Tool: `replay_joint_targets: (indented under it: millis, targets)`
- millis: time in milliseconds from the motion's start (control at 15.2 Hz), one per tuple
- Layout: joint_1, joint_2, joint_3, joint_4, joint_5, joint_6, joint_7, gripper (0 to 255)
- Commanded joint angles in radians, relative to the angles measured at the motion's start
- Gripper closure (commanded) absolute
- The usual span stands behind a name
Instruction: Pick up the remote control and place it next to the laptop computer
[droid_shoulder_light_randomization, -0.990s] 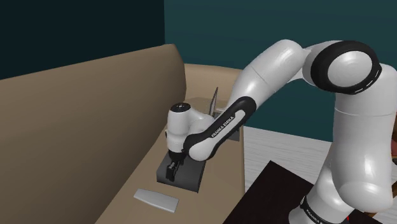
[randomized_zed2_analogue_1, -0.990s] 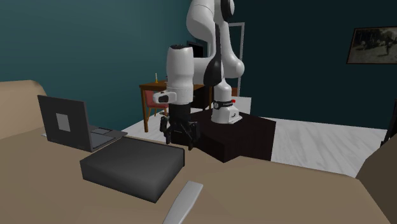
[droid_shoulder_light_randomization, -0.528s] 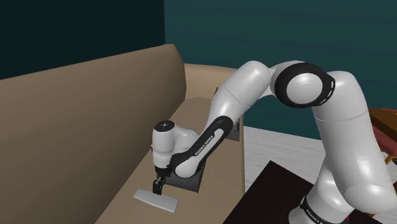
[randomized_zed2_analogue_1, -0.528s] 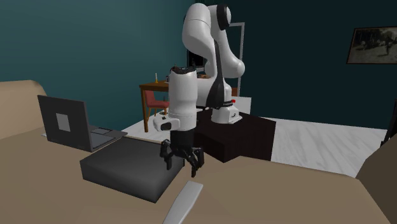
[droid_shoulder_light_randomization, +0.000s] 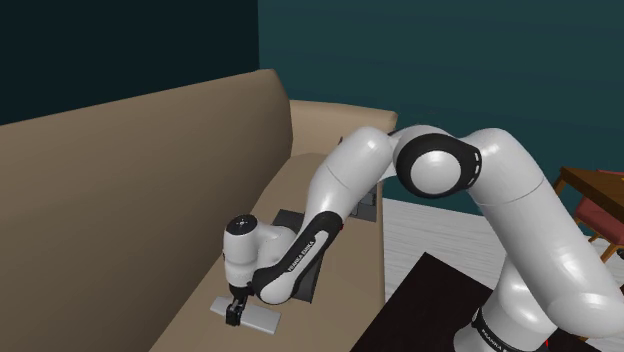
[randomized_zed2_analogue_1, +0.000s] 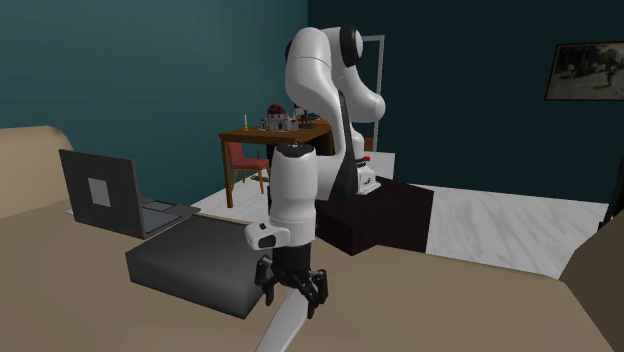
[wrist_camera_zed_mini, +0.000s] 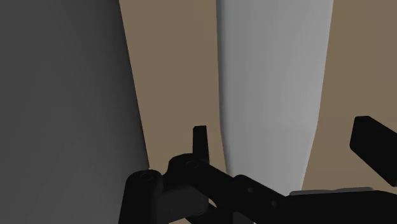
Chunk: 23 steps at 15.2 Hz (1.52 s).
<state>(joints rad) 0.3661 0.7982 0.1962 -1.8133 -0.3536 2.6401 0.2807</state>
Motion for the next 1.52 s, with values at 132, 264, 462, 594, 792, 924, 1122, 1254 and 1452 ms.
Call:
replay_joint_targets:
  millis: [132, 264, 462, 594, 792, 924, 1122, 1254, 1452]
  targets:
    - [0.009, 0.05, -0.013, 0.029, -0.009, 0.022, 0.004, 0]
    - [0.01, 0.057, -0.015, 0.033, -0.01, 0.025, 0.005, 0]
    - [0.01, 0.057, -0.015, 0.033, -0.01, 0.025, 0.005, 0]
    - [0.01, 0.057, -0.015, 0.033, -0.01, 0.025, 0.005, 0]
    - [0.01, 0.057, -0.015, 0.033, -0.01, 0.025, 0.005, 255]
    - [0.01, 0.057, -0.015, 0.034, -0.01, 0.025, 0.005, 255]
    - [0.01, 0.057, -0.015, 0.034, -0.01, 0.025, 0.005, 255]
    - [0.01, 0.057, -0.015, 0.033, -0.01, 0.025, 0.005, 255]
    - [0.005, 0.033, -0.008, 0.021, -0.005, 0.013, 0.001, 255]
